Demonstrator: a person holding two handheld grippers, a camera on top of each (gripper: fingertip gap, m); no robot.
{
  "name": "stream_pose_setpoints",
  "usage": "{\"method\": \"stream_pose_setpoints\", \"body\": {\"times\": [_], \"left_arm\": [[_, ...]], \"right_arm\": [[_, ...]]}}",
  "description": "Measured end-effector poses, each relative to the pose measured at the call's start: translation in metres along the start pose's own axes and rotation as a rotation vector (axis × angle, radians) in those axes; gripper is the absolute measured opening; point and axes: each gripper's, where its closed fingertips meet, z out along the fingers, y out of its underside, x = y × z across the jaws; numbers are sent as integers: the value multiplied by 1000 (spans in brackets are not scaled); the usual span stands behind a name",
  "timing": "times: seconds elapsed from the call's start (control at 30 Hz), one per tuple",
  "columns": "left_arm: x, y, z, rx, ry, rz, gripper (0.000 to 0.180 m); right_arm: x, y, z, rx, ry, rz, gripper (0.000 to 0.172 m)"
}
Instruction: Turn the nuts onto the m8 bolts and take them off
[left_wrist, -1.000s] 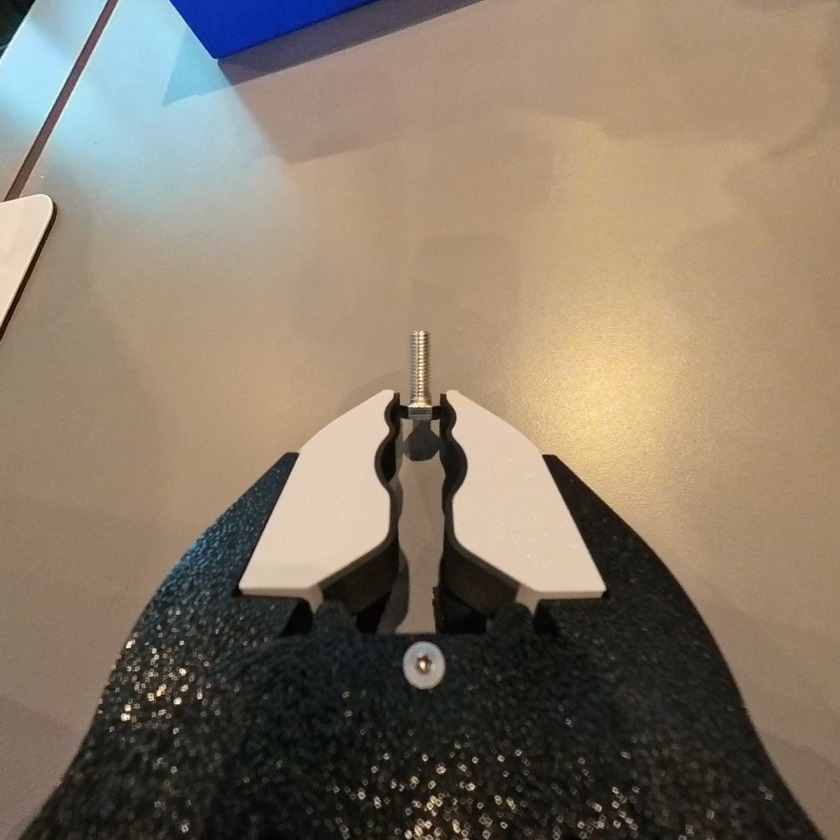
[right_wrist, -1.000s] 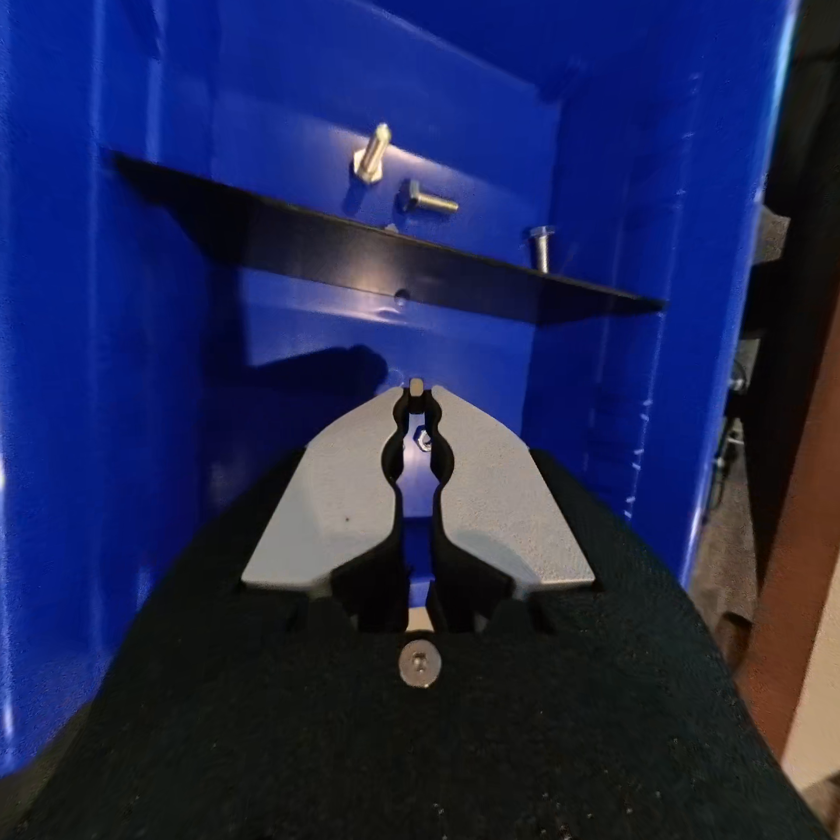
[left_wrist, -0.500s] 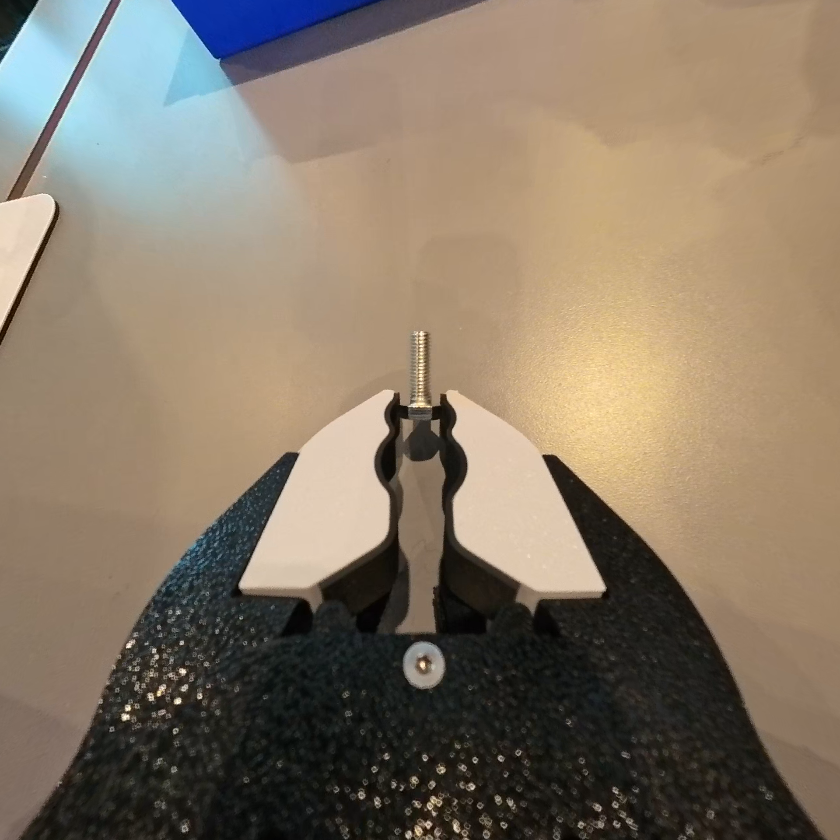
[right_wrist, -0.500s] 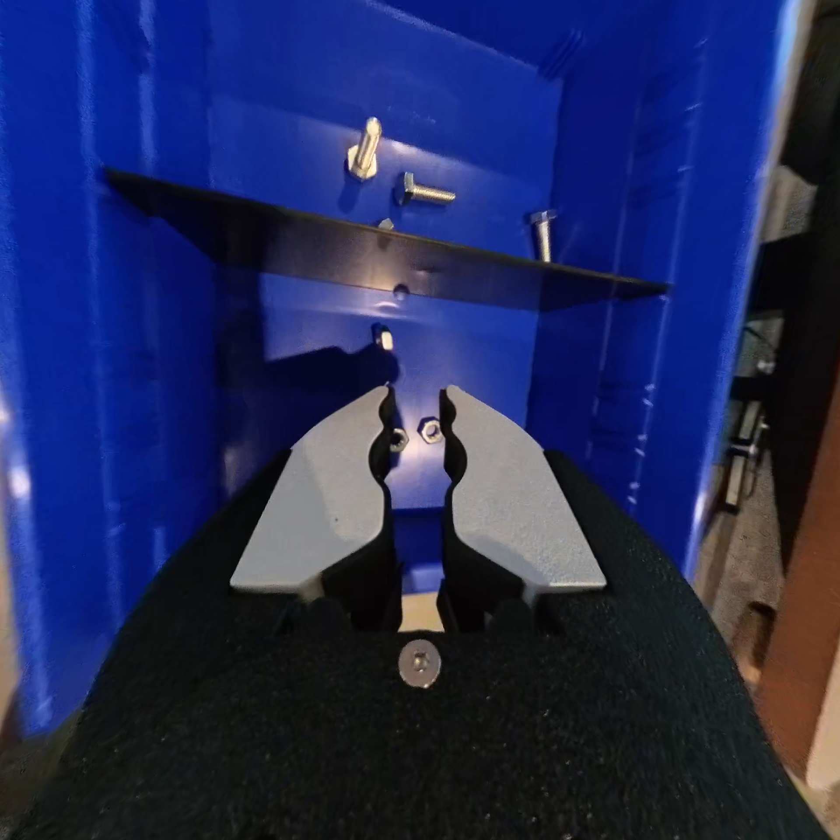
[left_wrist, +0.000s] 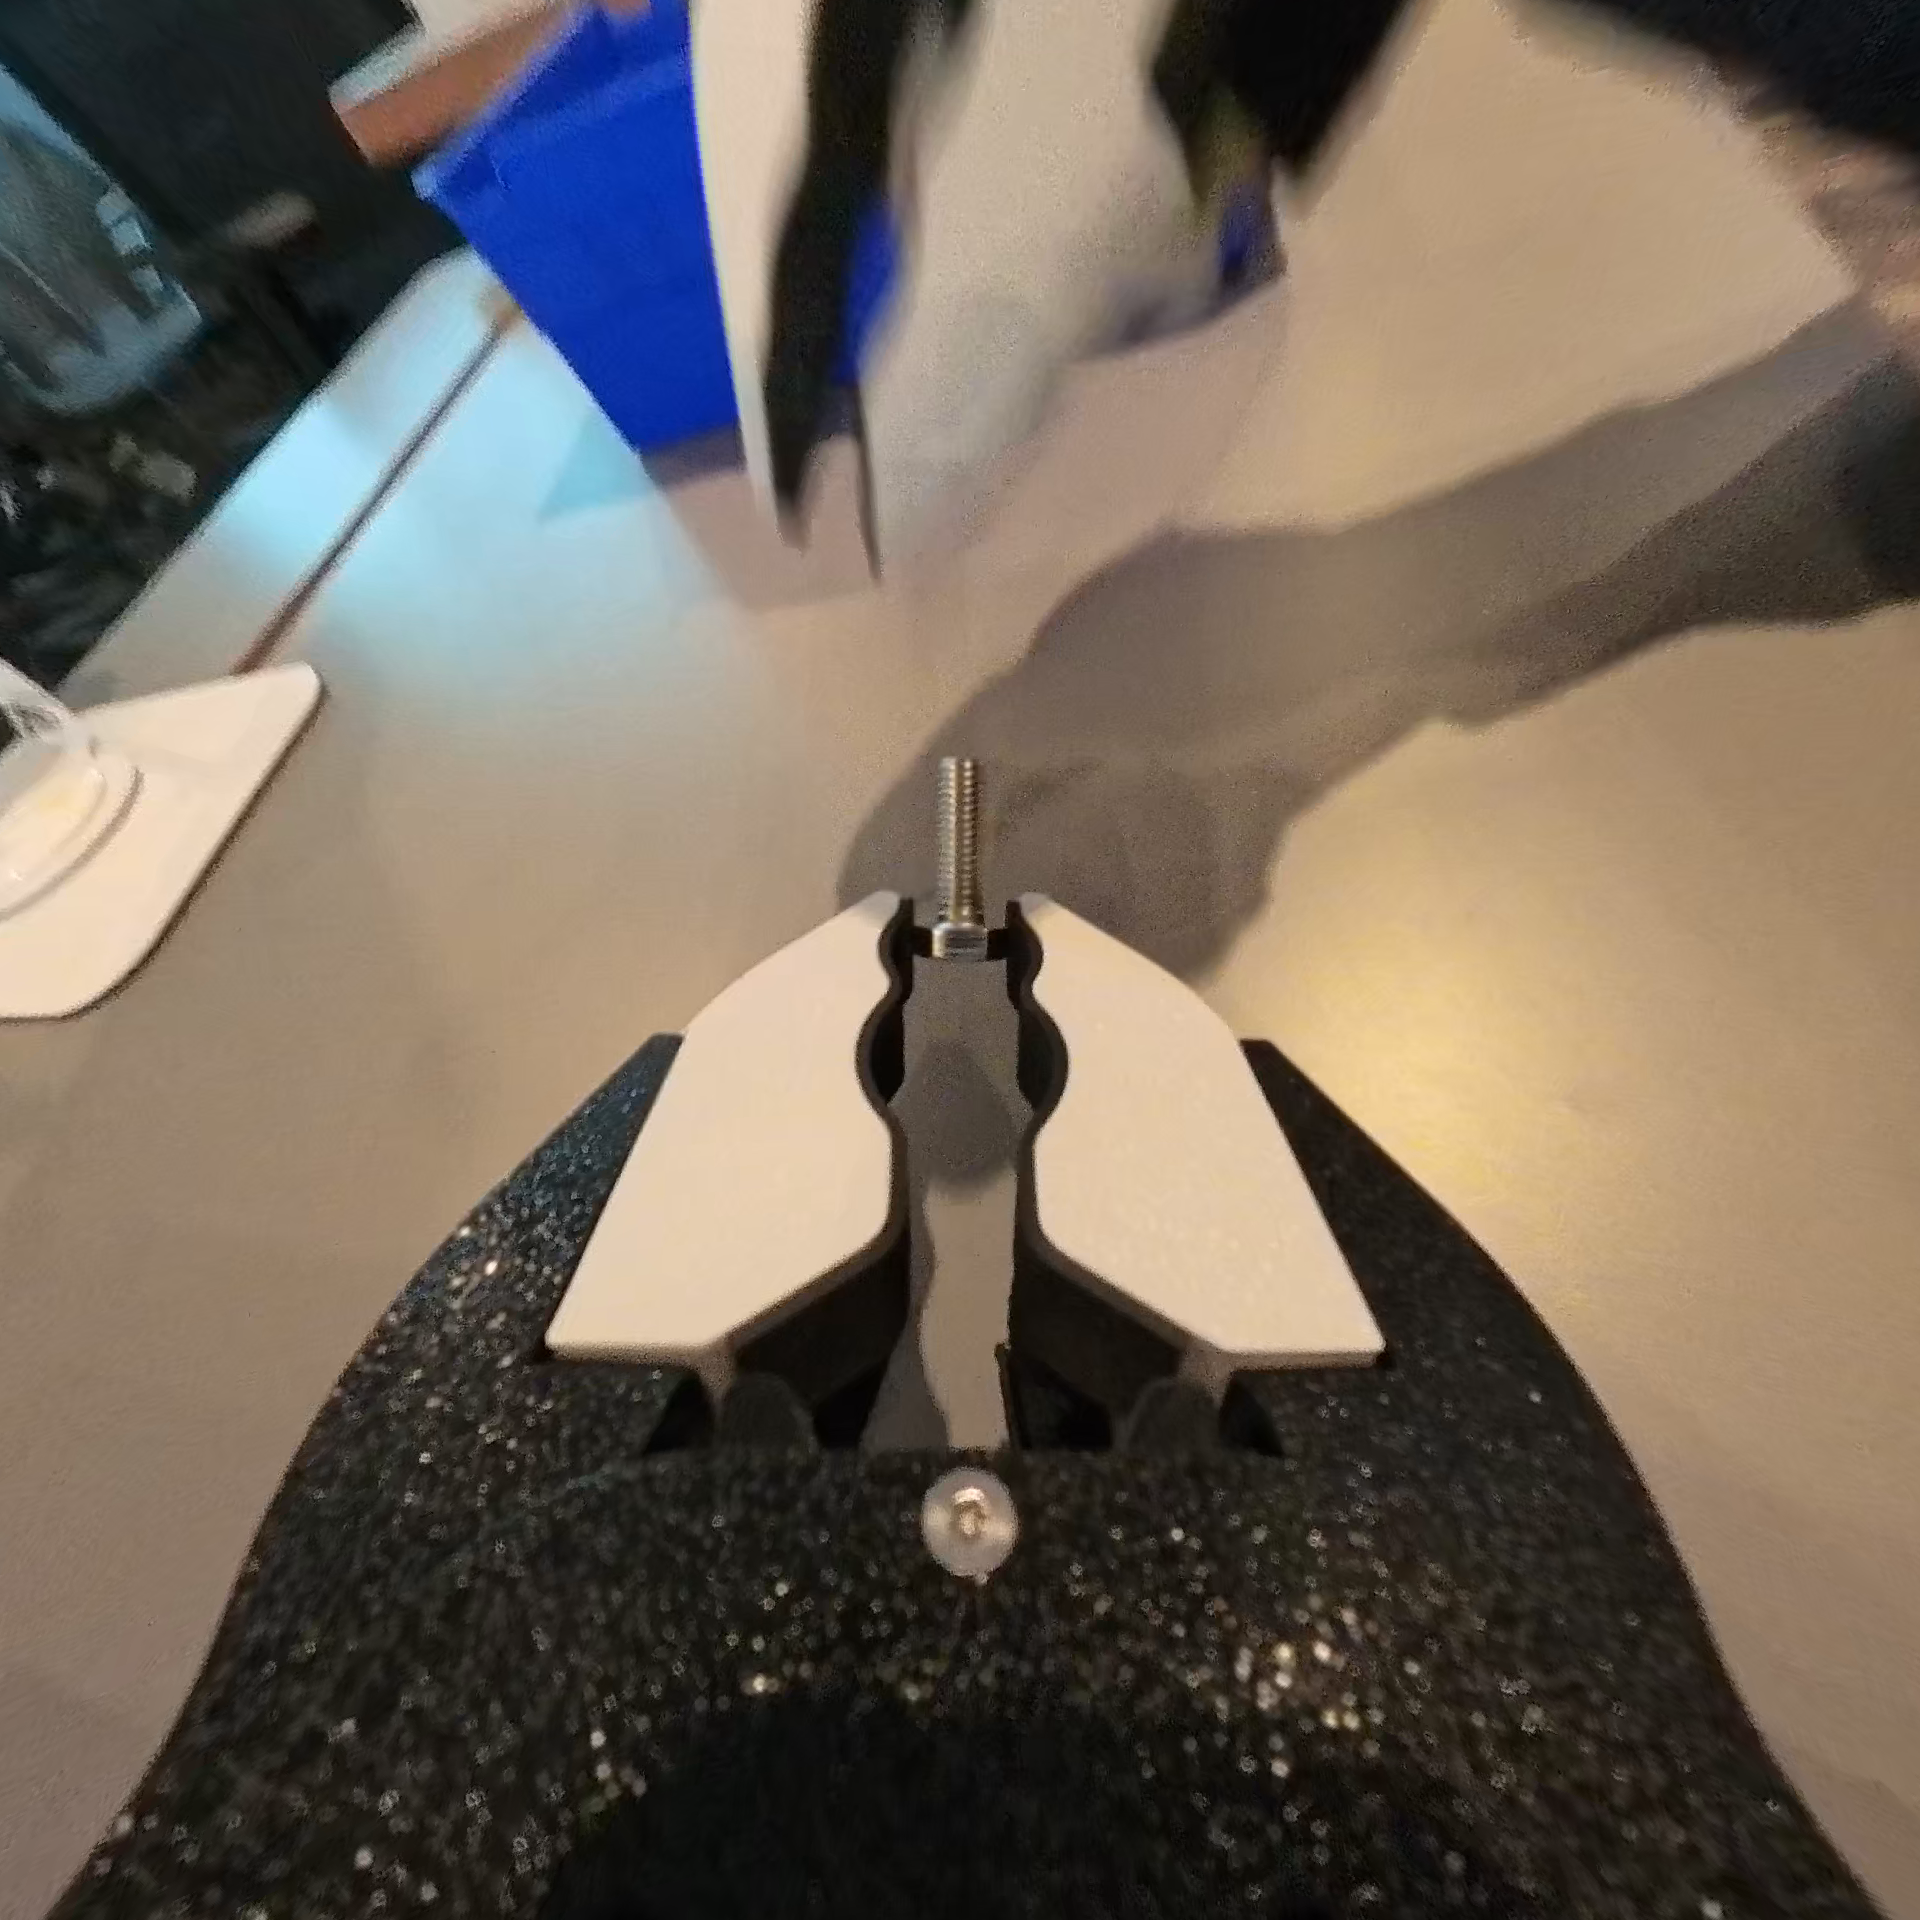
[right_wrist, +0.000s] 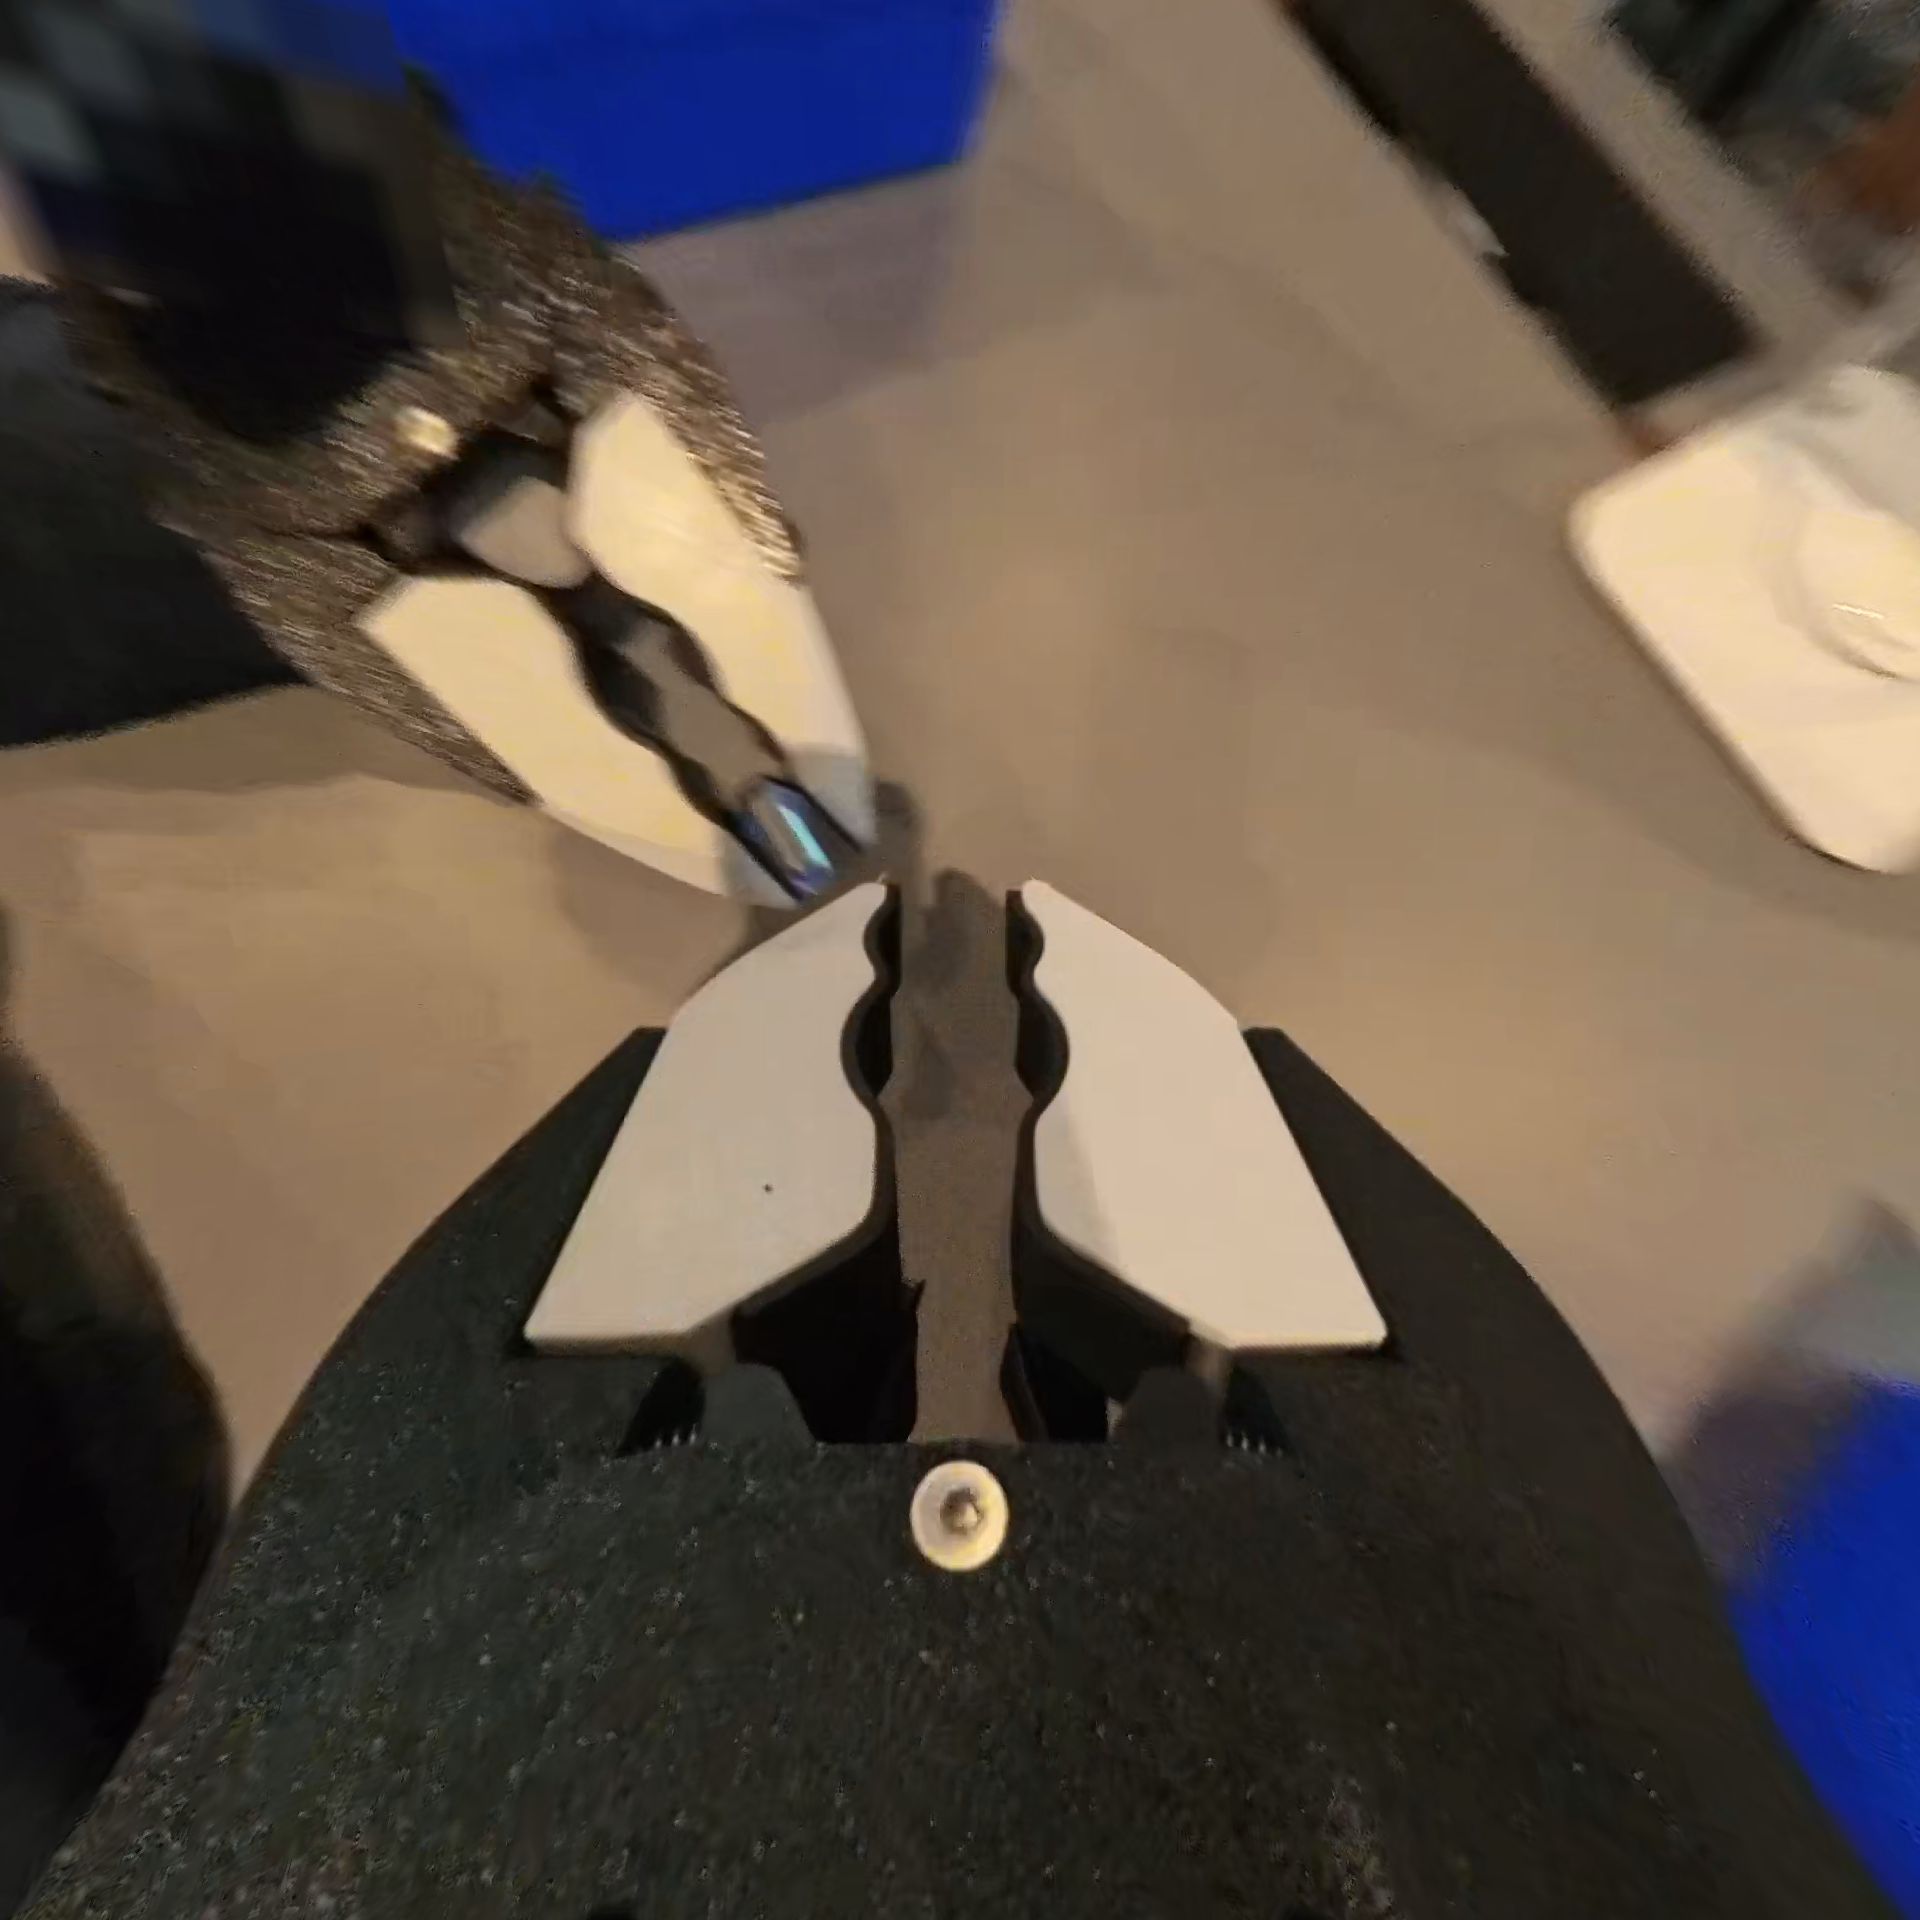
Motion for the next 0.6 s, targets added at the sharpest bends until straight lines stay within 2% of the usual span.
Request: {"method": "stream_pose_setpoints", "body": {"times": [0.03,0.2,0.4,0.53,0.6], "left_arm": [[0,-3,-1,19,-2,2,16],[1,-8,-4,50,-2,18,16],[1,-10,-4,61,-7,28,16],[-3,-13,-5,89,-38,1,18],[-9,-15,-6,94,-63,-44,34]], "right_arm": [[-12,-4,9,17,-74,15,18],[-35,-6,18,24,-238,63,17],[-37,-2,21,12,-278,94,9],[-32,-4,19,7,-255,87,8],[-13,-2,13,-25,-153,59,8]]}}
